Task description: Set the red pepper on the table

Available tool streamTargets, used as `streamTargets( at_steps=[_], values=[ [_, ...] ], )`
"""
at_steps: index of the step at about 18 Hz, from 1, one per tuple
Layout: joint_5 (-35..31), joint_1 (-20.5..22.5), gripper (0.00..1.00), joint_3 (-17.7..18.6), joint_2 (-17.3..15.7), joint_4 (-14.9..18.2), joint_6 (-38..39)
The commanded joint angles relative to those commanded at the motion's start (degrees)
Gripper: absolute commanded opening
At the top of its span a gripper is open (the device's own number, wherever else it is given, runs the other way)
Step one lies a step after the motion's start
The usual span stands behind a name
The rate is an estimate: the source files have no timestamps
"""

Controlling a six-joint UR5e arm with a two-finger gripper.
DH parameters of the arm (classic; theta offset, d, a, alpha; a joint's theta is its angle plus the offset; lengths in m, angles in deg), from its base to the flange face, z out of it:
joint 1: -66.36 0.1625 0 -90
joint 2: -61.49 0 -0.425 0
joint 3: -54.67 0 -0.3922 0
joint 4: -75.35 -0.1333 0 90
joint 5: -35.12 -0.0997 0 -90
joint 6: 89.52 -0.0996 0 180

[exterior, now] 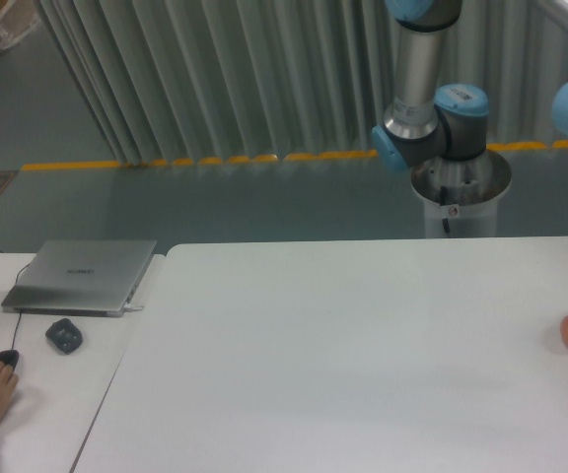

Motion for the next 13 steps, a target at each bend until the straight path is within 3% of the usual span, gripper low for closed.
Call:
streamTargets(
  at_steps=[4, 9, 13],
  values=[
    [-0.17, 1.14, 1.00, -2.10, 2.02, -1.32, 0.00],
    [-1.40, 3.34, 1.00, -5.53, 6.50, -6.76, -0.26],
    [-1.41, 4.40, 1.00, -7.38, 9.22, -7.91, -0.53]
  ],
)
